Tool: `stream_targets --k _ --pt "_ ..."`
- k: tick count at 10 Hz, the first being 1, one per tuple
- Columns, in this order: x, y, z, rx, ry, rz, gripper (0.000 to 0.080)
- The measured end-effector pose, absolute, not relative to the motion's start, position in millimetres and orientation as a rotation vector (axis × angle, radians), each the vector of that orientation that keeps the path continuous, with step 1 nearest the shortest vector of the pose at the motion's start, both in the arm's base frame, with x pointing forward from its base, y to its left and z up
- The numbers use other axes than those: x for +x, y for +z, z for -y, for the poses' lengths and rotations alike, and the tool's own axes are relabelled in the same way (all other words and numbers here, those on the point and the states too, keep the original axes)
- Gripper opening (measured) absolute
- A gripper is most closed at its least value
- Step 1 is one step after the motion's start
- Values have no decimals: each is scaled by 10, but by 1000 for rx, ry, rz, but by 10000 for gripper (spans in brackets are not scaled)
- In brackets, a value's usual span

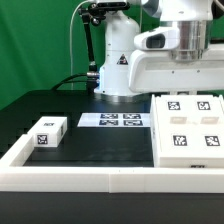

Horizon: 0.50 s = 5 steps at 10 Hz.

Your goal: Assemble cabinet

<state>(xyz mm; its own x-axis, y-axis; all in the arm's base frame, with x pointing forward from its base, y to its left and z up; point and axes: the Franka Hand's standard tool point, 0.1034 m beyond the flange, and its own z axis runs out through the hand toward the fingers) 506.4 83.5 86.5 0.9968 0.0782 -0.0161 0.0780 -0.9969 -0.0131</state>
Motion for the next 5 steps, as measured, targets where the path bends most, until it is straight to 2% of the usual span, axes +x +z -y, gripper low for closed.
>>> stream_targets --k 5 --pt "5065 869 -815 -3127 22 117 2"
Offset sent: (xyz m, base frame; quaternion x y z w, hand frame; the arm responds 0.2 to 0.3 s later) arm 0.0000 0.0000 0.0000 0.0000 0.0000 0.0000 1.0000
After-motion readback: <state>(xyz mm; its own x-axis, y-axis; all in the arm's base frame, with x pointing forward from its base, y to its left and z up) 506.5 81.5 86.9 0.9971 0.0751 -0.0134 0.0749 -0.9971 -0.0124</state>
